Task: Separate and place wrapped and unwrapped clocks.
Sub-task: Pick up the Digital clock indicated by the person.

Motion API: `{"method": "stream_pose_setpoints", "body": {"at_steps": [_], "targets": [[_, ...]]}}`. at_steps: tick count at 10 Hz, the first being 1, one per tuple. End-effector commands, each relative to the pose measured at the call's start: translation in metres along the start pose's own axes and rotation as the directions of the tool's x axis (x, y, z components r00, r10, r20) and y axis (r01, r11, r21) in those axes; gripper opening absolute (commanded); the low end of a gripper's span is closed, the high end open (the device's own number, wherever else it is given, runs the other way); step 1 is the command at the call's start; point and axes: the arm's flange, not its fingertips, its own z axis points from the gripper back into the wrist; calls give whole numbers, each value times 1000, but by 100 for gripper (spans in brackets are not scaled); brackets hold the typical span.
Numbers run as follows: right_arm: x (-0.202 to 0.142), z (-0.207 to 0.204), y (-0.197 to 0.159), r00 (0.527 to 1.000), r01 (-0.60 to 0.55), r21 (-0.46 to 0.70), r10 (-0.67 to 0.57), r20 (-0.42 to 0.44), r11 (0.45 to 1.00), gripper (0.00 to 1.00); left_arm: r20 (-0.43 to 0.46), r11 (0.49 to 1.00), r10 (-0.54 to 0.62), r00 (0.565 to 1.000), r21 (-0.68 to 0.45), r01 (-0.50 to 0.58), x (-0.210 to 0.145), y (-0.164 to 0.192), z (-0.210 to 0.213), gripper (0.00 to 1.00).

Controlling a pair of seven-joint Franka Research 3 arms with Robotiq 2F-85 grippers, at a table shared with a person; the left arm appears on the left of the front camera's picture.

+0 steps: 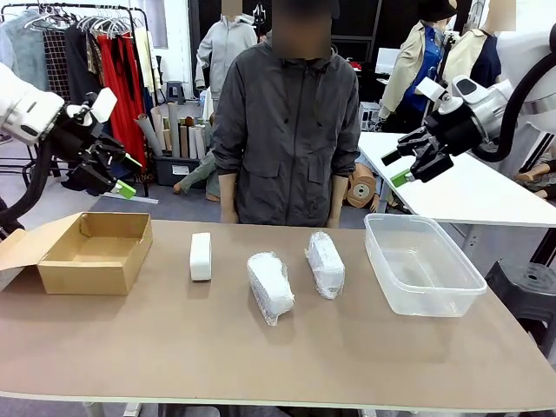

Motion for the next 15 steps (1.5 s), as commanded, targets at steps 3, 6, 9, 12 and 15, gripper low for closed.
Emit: {"method": "stream_pose_setpoints", "body": {"at_steps": [3,6,9,12,15], "targets": [[-1,-2,-1,1000,3,5,-3,-1,1000,100,0,1000,5,1000,-7,-5,0,1,0,100],[-1,-2,-1,1000,3,5,-3,-1,1000,100,0,1000,5,1000,-7,-5,0,1,0,100],[-1,-2,-1,1000,3,5,-3,-1,1000,100,0,1000,5,1000,-7,-5,0,1,0,100],[-1,-2,-1,1000,3,5,-3,-1,1000,100,0,1000,5,1000,-7,-5,0,1,0,100],[-1,-2,-1,1000,3,5,-3,-1,1000,100,0,1000,5,1000,-7,-5,0,1,0,100]]}}
